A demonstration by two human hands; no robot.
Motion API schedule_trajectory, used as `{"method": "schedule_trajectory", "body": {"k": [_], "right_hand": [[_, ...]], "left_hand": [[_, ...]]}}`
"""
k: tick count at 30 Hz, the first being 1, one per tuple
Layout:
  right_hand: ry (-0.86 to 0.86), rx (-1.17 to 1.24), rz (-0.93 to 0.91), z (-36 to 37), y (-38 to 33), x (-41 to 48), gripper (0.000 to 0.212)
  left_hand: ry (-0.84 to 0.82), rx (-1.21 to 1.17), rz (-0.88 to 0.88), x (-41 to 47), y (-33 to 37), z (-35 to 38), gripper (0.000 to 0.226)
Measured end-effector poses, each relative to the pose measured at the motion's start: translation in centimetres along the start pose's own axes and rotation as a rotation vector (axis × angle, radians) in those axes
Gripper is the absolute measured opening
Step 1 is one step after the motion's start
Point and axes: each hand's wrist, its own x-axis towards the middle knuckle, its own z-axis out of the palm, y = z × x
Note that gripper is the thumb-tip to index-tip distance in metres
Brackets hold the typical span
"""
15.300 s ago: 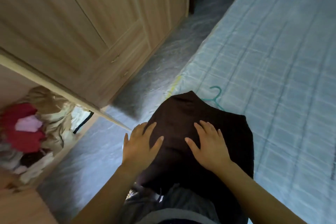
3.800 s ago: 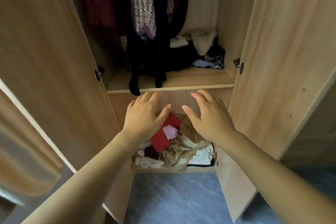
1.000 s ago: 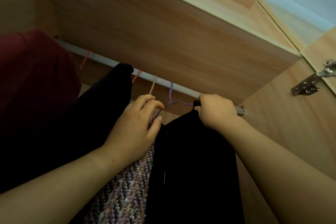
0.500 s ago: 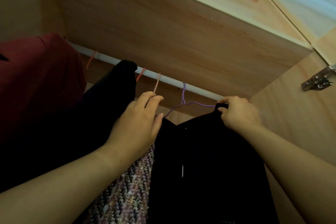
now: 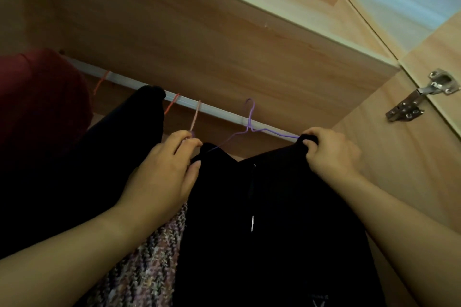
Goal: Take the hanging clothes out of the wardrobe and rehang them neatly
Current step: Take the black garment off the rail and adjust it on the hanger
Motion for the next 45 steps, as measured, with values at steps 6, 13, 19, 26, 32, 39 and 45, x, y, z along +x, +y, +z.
{"method": "schedule_trajectory", "body": {"k": [6, 13, 19, 26, 32, 39, 45], "right_hand": [[-0.019, 0.124, 0.014, -0.8, 1.8, -5.1, 0.020], [-0.030, 0.102, -0.049, -5.2, 3.9, -12.9, 0.015], [-0.079, -0.015, 0.002, -12.3, 4.5, -19.5, 0.019], [-0.094, -0.016, 0.040, -22.9, 3.3, -26.0, 0.019], [-0.061, -0.150, 0.041, -34.6, 0.3, -30.2, 0.024], [-0.025, -0.207, 0.107, -45.1, -2.4, -32.8, 0.021], [-0.090, -0.216, 0.130, -54.2, -3.1, -36.6, 0.025]], "left_hand": [[-0.043, -0.015, -0.063, -0.7, 1.0, -0.9, 0.044], [-0.169, -0.017, -0.069, -3.4, 4.0, -1.9, 0.055], [-0.234, 0.041, -0.008, -6.6, 6.8, -2.0, 0.056], [-0.342, -0.071, 0.204, -13.0, 10.6, -4.1, 0.052], [-0.384, -0.402, 0.049, -16.7, 14.4, -7.9, 0.061], [-0.244, -0.827, -0.134, -18.2, 17.5, -13.3, 0.052], [-0.298, -0.871, -0.126, -21.2, 22.7, -20.3, 0.045]]}}
